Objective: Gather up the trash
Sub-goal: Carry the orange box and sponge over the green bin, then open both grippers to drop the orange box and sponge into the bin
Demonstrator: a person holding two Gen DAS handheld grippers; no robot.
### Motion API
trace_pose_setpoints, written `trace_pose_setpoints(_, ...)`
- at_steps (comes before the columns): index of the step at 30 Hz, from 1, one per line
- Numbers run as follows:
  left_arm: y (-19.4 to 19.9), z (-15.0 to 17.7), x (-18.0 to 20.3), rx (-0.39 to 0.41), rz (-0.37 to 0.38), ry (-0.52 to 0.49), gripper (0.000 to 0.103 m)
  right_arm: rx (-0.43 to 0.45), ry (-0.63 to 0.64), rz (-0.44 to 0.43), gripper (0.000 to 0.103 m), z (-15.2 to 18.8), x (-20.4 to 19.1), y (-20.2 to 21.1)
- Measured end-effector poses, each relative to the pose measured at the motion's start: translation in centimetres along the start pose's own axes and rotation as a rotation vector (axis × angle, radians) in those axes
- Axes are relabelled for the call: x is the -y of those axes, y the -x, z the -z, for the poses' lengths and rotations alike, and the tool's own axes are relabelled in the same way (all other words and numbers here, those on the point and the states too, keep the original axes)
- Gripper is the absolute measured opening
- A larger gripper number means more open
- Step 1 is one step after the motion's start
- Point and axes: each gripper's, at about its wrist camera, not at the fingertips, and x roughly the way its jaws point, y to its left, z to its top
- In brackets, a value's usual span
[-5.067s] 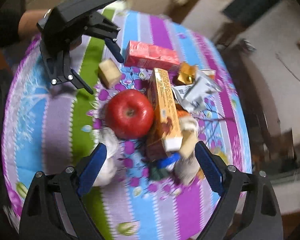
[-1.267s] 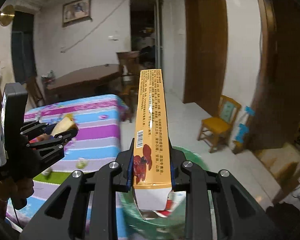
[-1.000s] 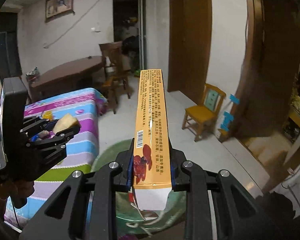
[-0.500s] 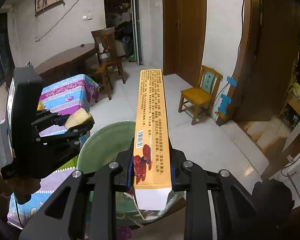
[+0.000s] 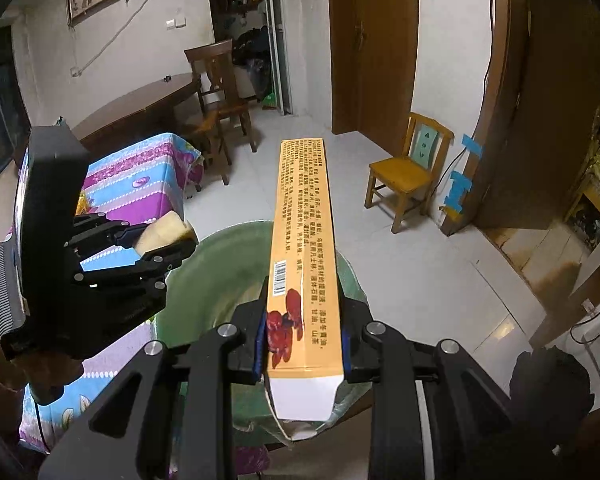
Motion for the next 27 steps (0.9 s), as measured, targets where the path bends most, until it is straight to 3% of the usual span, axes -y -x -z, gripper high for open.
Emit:
trace_pose_setpoints(17, -0.8, 0.1, -0.6, -0.017, -0.002, 0.022, 0.032, -0.019, -0.009, -0.019, 0.025, -0.5, 0.5, -1.0)
trace_pose_setpoints(19, -1.1, 0.0, -1.2, -0.029, 0.011, 0.046, 0.045, -0.017, -0.006, -0.020, 0.026, -0.4, 0.3, -1.3)
trace_pose_setpoints(20, -1.2, 0.0, -1.5, -0.031, 0.019, 0.062, 0.064, -0.014, 0.000, -0.017, 0.026, -0.4, 0.3, -1.4)
trace_pose_setpoints(21, -1.2, 0.0, -1.8, -0.025, 0.022, 0.073, 0.075, -0.011, 0.007, -0.016, 0.032, -0.4, 0.2, -1.6)
trace_pose_setpoints(22, -1.0, -0.1, -2.0, -0.018, 0.024, 0.080, 0.075, -0.010, 0.010, -0.015, 0.044, -0.2, 0.3, -1.7)
trace_pose_setpoints(23, -1.0, 0.0, -2.1, -0.016, 0.022, 0.080, 0.075, -0.001, 0.007, -0.012, 0.047, -0.1, 0.4, -1.8)
trace_pose_setpoints(27, -0.6, 0.2, -2.5, -0.017, 0.002, 0.081, 0.075, 0.007, -0.011, -0.022, 0.047, 0.0, 1.0, -1.7)
